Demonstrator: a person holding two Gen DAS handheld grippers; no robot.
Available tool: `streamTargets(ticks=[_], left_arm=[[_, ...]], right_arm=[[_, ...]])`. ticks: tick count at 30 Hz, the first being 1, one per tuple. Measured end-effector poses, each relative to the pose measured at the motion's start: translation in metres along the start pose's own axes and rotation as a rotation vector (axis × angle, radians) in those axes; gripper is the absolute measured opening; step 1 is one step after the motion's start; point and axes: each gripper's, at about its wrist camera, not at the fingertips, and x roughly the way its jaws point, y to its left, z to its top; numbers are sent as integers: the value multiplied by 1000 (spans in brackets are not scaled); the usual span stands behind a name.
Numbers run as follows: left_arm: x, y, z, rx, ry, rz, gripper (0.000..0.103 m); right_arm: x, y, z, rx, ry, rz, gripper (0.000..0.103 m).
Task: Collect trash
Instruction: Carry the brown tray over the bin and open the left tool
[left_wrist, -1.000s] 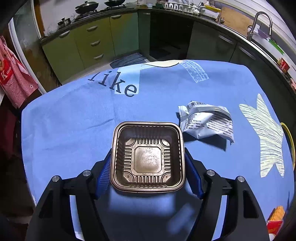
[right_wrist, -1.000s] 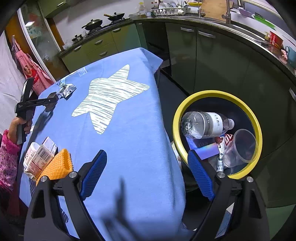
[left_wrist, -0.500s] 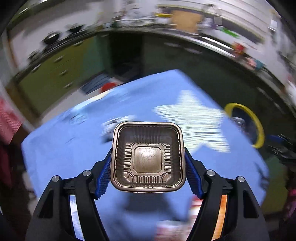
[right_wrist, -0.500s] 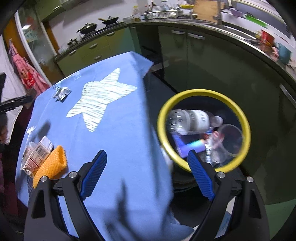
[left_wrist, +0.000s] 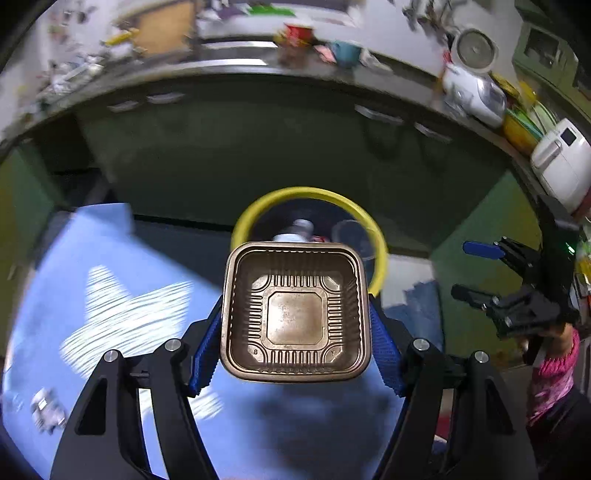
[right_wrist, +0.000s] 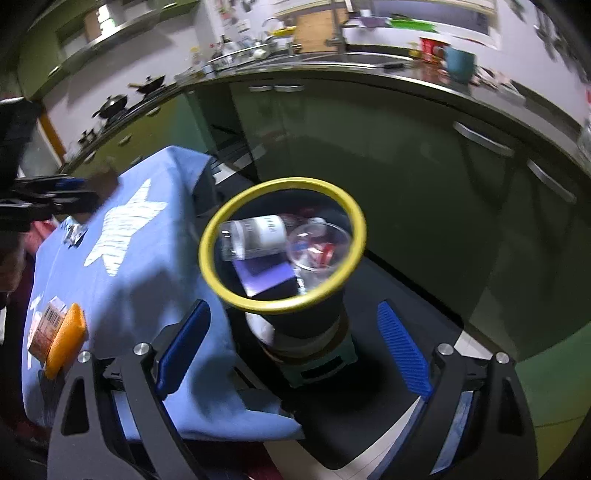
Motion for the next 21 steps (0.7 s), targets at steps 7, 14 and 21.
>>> streamTargets(ticks=[7,14,21], left_arm=[[94,-26,32,-4,102,-54,73],[87,-26,25,-6,84,-39,83],[-38,17,-15,-114,-126,15,92]], right_arm=[[-1,-26,-13,56,6,1,87],[0,-30,-15,63,10,9,87],[11,-4,-8,14,28,40,87]])
